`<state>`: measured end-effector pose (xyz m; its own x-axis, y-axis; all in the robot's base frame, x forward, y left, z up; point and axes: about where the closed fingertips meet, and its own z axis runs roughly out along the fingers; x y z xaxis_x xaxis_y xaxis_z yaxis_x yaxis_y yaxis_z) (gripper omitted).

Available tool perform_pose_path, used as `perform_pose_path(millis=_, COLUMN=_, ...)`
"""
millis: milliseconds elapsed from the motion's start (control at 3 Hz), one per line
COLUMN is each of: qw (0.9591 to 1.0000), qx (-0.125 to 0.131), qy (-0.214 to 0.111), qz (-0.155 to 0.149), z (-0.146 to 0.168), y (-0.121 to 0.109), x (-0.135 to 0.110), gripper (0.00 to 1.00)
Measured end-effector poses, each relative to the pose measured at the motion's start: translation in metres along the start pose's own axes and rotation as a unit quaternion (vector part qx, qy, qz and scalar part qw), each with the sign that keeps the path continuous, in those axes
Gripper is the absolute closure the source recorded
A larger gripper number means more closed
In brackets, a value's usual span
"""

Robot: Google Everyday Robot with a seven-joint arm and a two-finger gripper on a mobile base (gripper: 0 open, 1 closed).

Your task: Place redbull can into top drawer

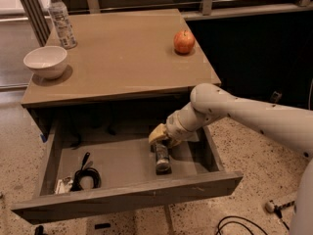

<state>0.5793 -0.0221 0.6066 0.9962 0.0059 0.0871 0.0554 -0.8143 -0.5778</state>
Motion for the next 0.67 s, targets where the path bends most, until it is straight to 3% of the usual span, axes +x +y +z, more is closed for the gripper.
perform_pose_path(millis=333, qw=1.0, qx=0.0, qy=0.0, qz=0.0, z=0.0, y=0.0, x=0.0, gripper=0.13)
perform_pose_path(millis=667, qw=1.0, qx=0.0, qy=0.0, qz=0.0, z=0.0002, y=-0.0001, x=-0.0001, gripper=0.0)
